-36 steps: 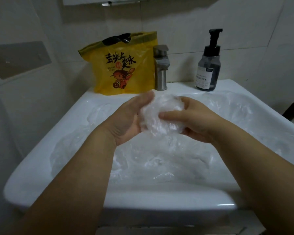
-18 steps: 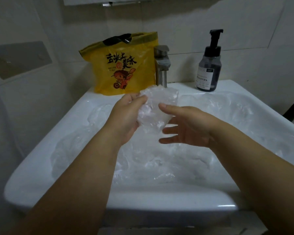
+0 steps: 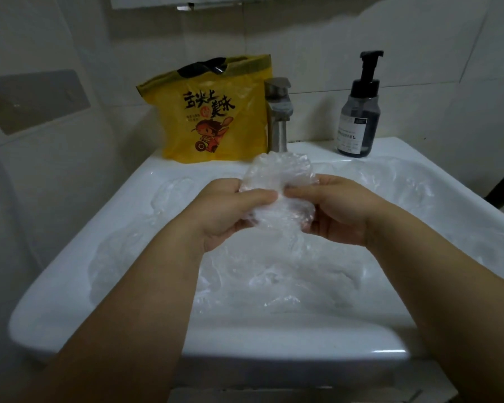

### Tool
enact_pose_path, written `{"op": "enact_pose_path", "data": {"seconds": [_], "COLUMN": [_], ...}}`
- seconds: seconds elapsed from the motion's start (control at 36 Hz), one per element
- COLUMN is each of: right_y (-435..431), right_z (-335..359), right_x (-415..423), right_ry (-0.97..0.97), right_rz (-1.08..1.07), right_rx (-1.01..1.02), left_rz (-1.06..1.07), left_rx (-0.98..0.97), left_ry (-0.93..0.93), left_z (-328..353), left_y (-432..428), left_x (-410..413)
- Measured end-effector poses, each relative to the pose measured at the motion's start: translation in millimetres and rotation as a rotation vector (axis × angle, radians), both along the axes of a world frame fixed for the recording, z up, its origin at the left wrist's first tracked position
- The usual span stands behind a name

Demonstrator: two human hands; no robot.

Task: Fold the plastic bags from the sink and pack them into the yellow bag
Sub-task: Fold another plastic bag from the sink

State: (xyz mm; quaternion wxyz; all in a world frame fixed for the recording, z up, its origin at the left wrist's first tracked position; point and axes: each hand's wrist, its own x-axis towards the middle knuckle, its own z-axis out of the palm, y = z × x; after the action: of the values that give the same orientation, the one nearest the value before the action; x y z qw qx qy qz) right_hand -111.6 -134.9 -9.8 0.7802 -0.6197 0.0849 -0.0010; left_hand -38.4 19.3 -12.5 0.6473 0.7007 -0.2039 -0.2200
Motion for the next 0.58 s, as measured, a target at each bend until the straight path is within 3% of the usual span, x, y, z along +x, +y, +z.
{"op": "enact_pose_path", "data": {"seconds": [0.19,0.36,0.58], "right_y": [-6.5,-9.3,-7.0], "right_z": [6.9,5.9,7.9], "right_x": [-2.8,-4.7,-4.0], "right_ry": [0.015,0.013,-0.001], "right_rz": [0.027,0.113,0.112], "right_rx": [0.085,0.051,0.084], "left_rz": [0.061,-0.057,0.009], "left_rx": [-0.171,-0.133,-0.151], "left_ry": [0.136,0.113,0.115], "left_z": [2.9,3.4,1.6], "left_y": [2.0,4.2,1.5], "left_x": [6.5,2.0,7.7]}}
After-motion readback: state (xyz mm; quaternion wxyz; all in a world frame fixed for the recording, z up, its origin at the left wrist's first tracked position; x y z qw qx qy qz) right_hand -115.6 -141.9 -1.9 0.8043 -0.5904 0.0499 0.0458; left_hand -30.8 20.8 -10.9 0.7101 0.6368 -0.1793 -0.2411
